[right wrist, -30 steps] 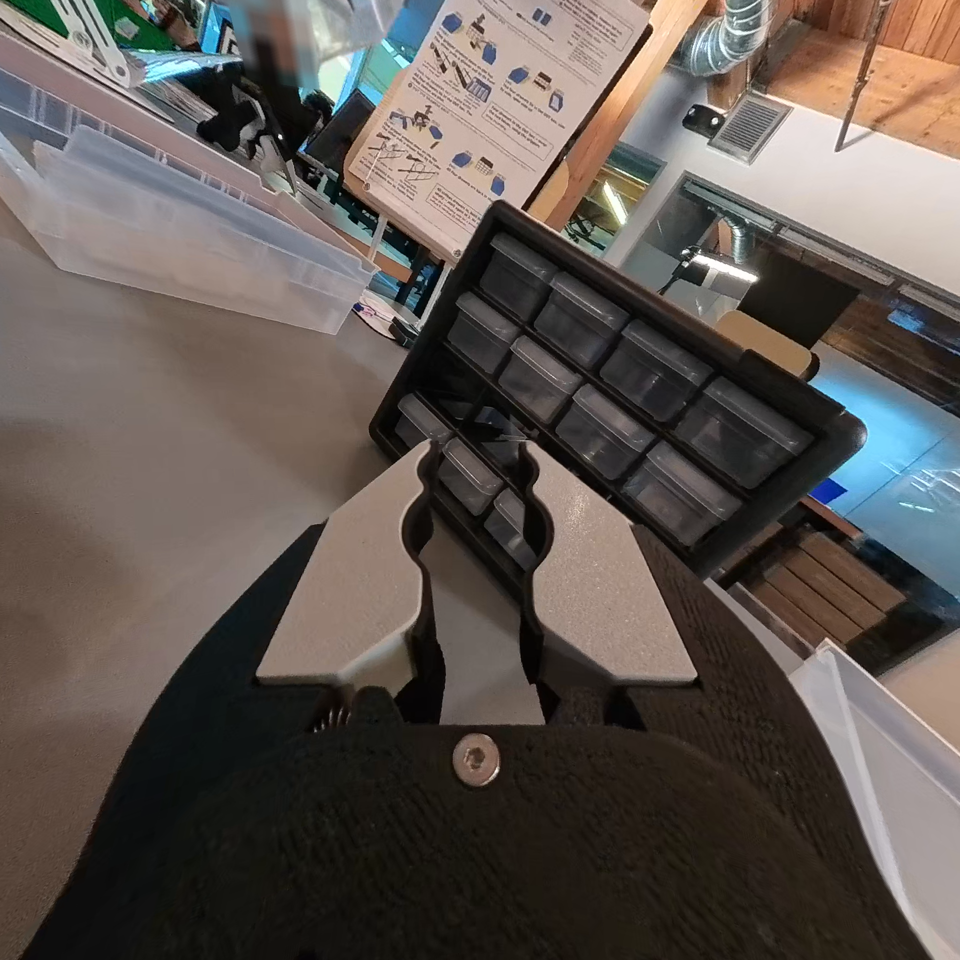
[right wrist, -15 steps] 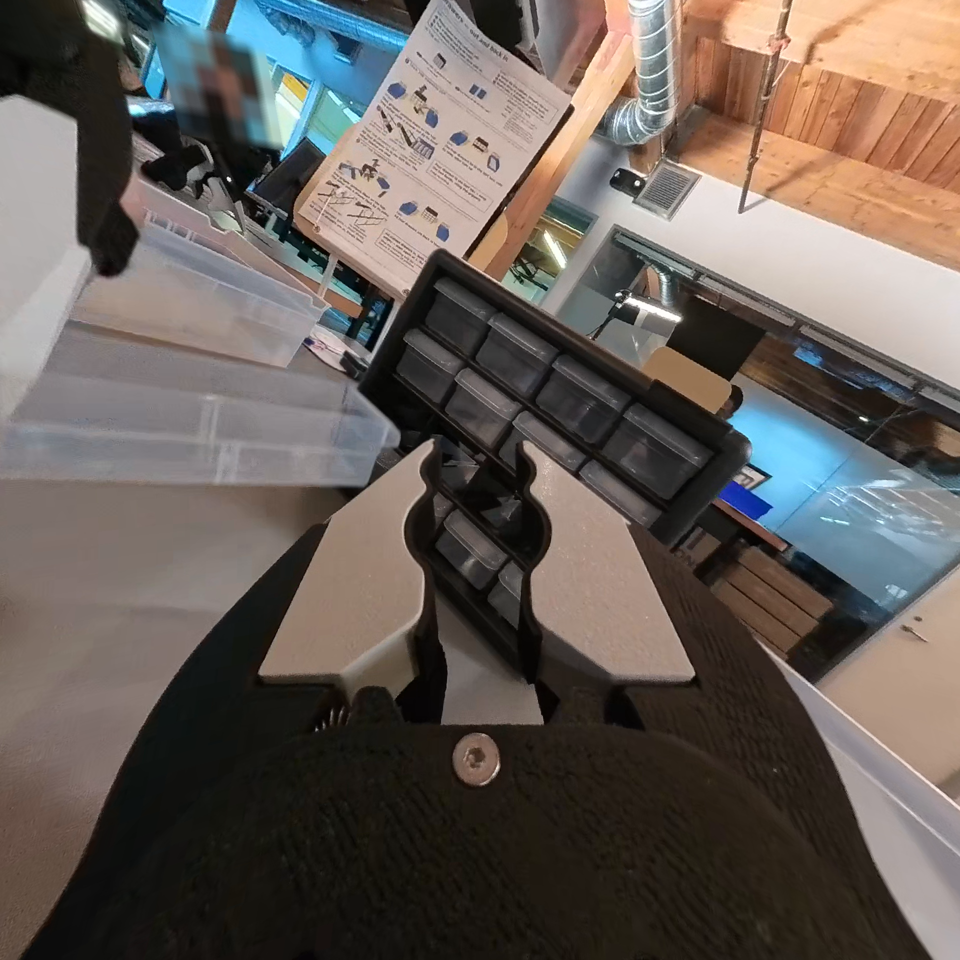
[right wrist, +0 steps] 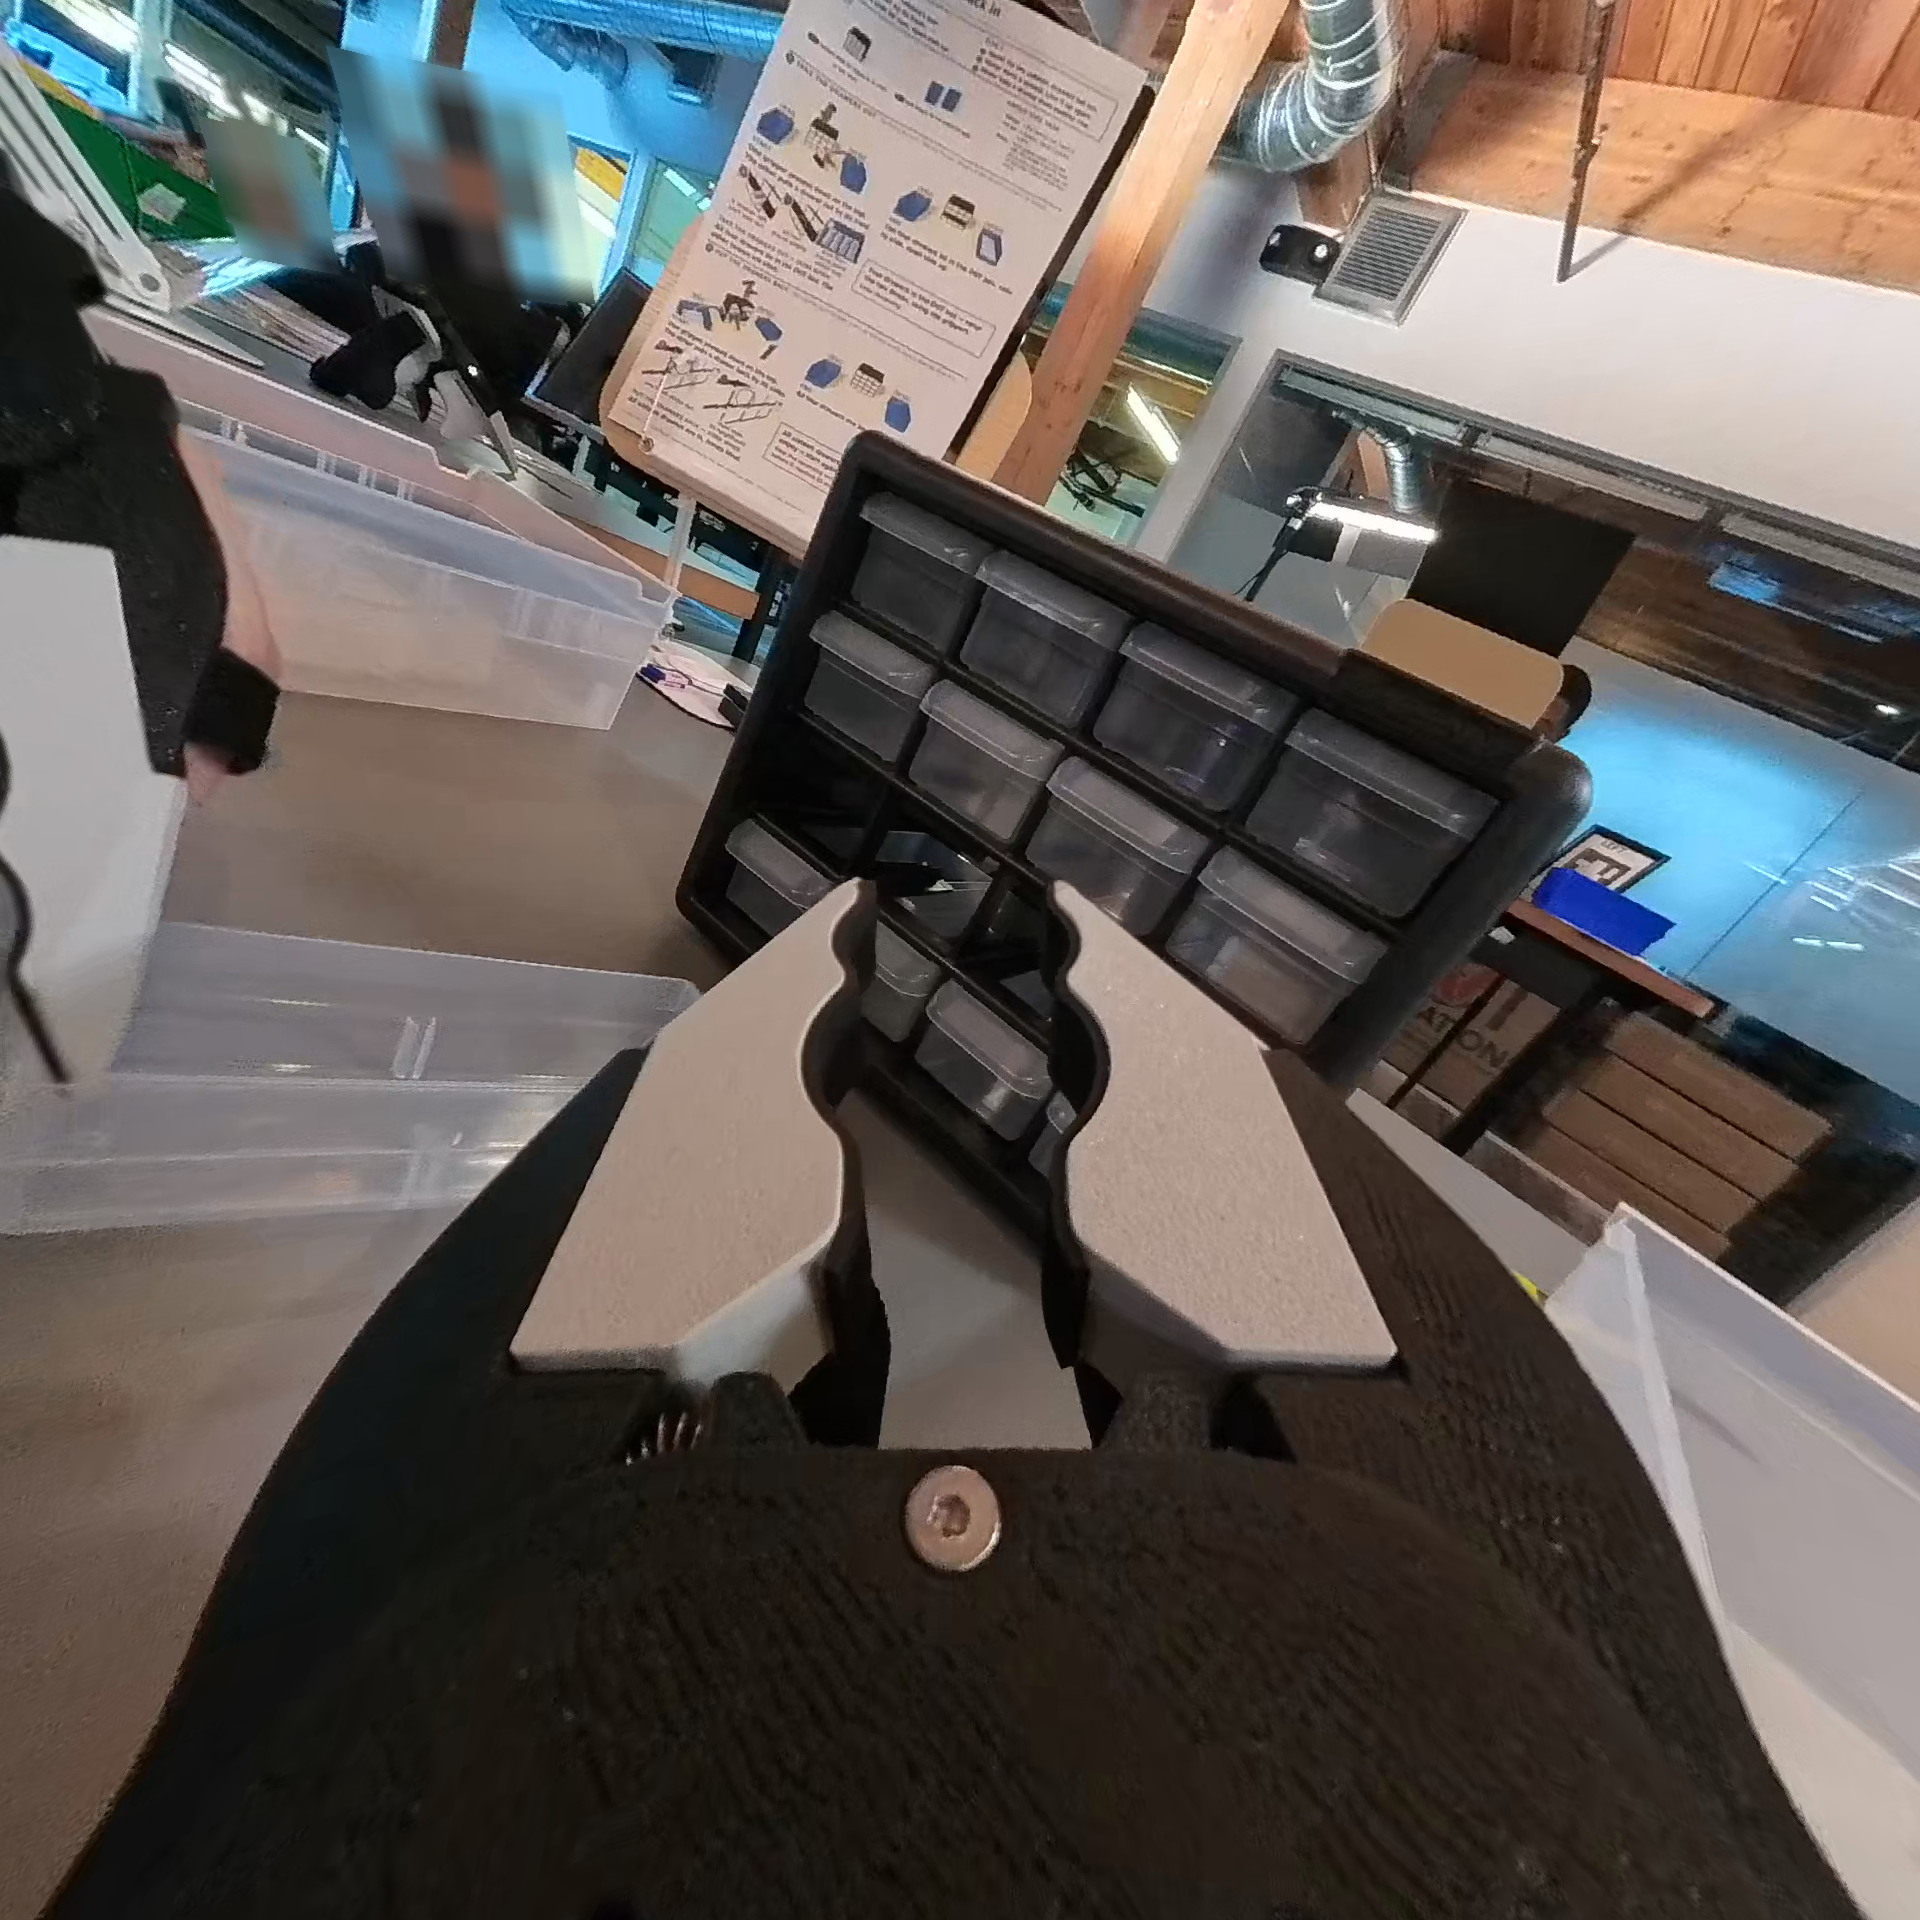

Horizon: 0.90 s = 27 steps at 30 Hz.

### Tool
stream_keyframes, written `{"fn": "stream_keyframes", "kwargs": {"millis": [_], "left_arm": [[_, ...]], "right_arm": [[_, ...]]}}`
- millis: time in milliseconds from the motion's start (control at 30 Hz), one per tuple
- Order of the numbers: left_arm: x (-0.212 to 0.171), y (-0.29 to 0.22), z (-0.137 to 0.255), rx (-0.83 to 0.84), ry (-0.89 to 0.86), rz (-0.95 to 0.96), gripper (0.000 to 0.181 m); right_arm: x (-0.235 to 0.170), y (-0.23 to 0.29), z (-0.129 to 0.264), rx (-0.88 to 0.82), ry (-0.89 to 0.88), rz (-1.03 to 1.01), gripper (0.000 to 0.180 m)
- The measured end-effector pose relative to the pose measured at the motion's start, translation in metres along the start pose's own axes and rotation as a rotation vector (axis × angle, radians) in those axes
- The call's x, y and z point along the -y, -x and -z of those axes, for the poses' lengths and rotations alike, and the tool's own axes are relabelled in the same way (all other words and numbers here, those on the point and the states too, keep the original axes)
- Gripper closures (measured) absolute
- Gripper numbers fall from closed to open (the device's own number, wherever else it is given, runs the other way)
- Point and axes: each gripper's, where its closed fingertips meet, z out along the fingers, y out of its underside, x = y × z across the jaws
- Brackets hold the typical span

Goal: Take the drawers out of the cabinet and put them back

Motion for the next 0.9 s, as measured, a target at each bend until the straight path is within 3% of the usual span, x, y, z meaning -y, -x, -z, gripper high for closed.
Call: {"fn": "stream_keyframes", "kwargs": {"millis": [33, 233, 367, 500, 533, 600, 700, 800, 900], "left_arm": [[-0.002, 0.001, 0.001, 0.018, -0.001, -0.005, 0.171], [-0.022, 0.011, 0.017, 0.136, 0.028, 0.019, 0.166], [-0.065, 0.028, 0.038, 0.25, 0.066, 0.206, 0.165], [-0.081, 0.046, 0.06, 0.377, -0.07, 0.46, 0.139], [-0.078, 0.046, 0.062, 0.363, -0.1, 0.499, 0.117], [-0.078, 0.05, 0.062, 0.364, -0.114, 0.581, 0.091], [-0.079, 0.059, 0.056, 0.38, -0.128, 0.686, 0.069], [-0.081, 0.061, 0.041, 0.345, -0.129, 0.744, 0.065], [-0.086, 0.059, 0.027, 0.328, -0.082, 0.735, 0.077]], "right_arm": [[0.0, 0.001, 0.0, 0.004, 0.002, 0.0, 0.15], [-0.003, 0.007, -0.003, 0.031, 0.014, -0.003, 0.148], [-0.002, 0.009, -0.003, 0.04, 0.016, -0.003, 0.148], [-0.003, 0.015, -0.005, 0.062, 0.019, -0.005, 0.147], [-0.003, 0.016, -0.005, 0.069, 0.02, -0.005, 0.147], [-0.004, 0.018, -0.006, 0.079, 0.023, -0.003, 0.146], [-0.005, 0.02, -0.006, 0.086, 0.029, 0.001, 0.146], [-0.006, 0.022, -0.006, 0.094, 0.035, 0.004, 0.145], [-0.008, 0.024, -0.007, 0.112, 0.044, -0.005, 0.143]]}}
